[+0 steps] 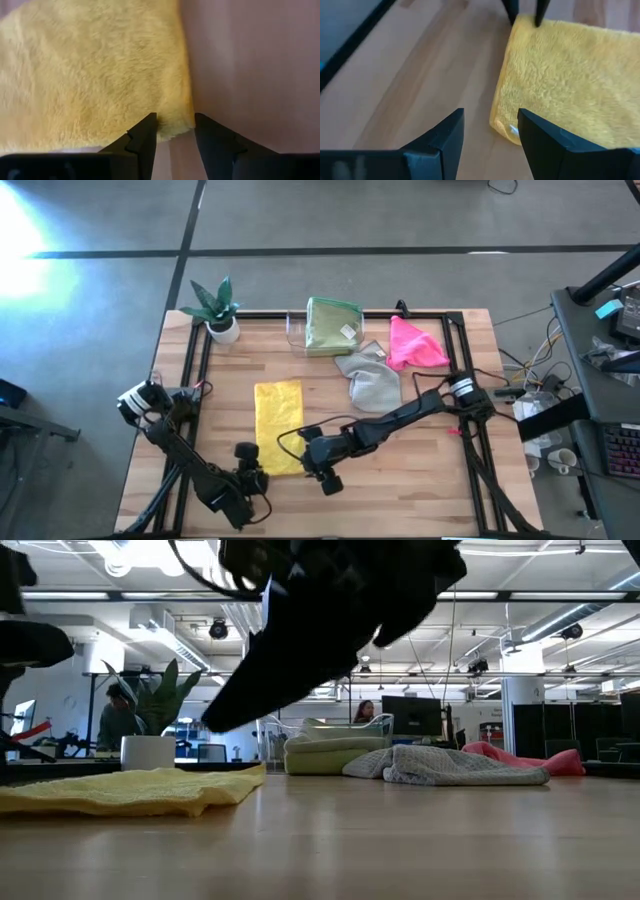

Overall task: Fold microfiber towels
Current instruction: Fold the yellow microfiber cloth

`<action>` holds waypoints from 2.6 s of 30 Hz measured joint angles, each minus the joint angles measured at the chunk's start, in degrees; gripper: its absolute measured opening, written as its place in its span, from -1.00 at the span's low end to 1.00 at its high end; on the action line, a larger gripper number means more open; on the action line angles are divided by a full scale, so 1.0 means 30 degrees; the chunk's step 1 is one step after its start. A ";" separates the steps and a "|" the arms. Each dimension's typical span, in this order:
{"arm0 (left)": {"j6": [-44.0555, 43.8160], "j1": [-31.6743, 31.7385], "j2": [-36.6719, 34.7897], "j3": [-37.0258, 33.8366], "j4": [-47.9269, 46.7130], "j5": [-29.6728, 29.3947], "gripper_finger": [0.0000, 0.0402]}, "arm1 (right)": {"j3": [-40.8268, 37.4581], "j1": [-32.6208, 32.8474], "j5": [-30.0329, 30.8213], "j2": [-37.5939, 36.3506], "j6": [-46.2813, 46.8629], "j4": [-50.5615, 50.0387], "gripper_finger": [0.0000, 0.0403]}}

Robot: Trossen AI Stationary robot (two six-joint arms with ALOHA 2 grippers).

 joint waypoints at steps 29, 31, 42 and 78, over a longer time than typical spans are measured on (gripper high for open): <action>-0.2035 0.2557 -0.2977 0.0410 0.0505 0.0403 -0.99 | 0.0029 -0.0124 0.0158 0.1446 0.0528 0.1238 -0.13; -0.2015 0.2739 -0.3236 0.0388 0.0430 0.0397 -0.99 | 0.0029 -0.0124 0.0168 0.1446 0.0722 0.0963 -0.13; -0.3013 0.3495 -0.4598 0.0363 0.0507 0.0560 -0.99 | 0.0029 -0.0080 0.2149 0.1446 0.1614 0.0391 -0.13; -0.3447 0.3653 -0.4855 0.3972 0.0780 0.4579 -1.00 | 0.0029 0.2407 0.1772 -0.3976 1.0560 -0.4959 -0.96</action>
